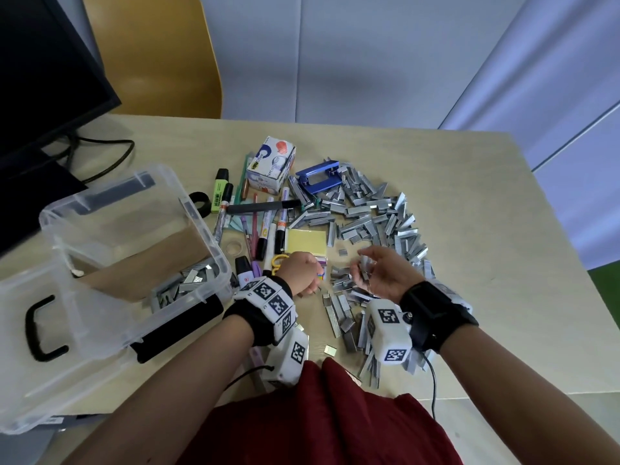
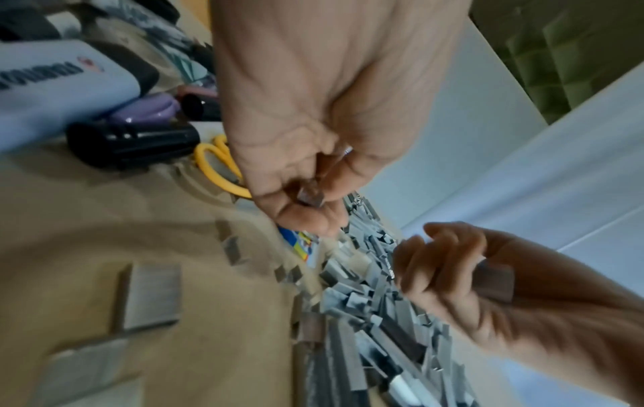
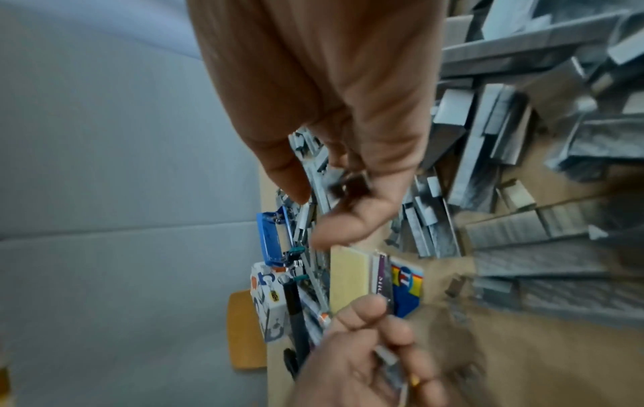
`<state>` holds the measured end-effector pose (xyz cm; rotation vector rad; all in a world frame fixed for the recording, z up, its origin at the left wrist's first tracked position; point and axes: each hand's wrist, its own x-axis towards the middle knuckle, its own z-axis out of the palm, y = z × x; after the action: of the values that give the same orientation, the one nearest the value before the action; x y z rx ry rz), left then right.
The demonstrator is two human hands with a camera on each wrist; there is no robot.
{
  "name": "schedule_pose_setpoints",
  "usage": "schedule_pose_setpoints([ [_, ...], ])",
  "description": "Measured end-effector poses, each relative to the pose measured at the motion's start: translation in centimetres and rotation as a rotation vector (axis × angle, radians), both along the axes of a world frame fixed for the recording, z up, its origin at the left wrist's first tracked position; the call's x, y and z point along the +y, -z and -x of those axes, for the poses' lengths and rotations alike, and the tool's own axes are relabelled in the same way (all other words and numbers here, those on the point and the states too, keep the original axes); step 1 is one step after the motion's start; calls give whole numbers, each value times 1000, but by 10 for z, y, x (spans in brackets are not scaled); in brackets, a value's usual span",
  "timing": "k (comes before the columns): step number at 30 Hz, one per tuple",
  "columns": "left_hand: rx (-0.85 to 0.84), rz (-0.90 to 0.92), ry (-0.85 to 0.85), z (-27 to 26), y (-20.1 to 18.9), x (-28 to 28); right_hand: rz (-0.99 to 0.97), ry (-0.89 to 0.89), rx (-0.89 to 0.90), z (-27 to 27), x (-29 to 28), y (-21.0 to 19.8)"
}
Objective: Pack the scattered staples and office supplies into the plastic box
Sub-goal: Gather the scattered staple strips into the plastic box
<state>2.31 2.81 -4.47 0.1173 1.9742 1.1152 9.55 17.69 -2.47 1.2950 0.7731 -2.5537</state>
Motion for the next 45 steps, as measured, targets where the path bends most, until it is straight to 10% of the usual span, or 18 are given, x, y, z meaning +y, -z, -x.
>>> schedule_pose_setpoints([
  [6,14,32,128,3,-13,7,-1427,-894,57,9,-9,9],
  [9,133,117,221,1,-16,11,-1646,-1312,132,8,-18,18],
  [12,270,183,297,-1,-13,8,-1677,-1323,129,9,-21,26],
  [17,416,207,637,-8,-8,3,-1539,-1017,113,17,-14,23],
  [24,633,420,986,-18,-8,6,-839,-573,79,11,6,14],
  [29,646,468,909,-24,-1,13,-410,-297,105,4,10,13],
  [45,661,469,850,-20,2,11,-303,-269,140,0,9,18],
])
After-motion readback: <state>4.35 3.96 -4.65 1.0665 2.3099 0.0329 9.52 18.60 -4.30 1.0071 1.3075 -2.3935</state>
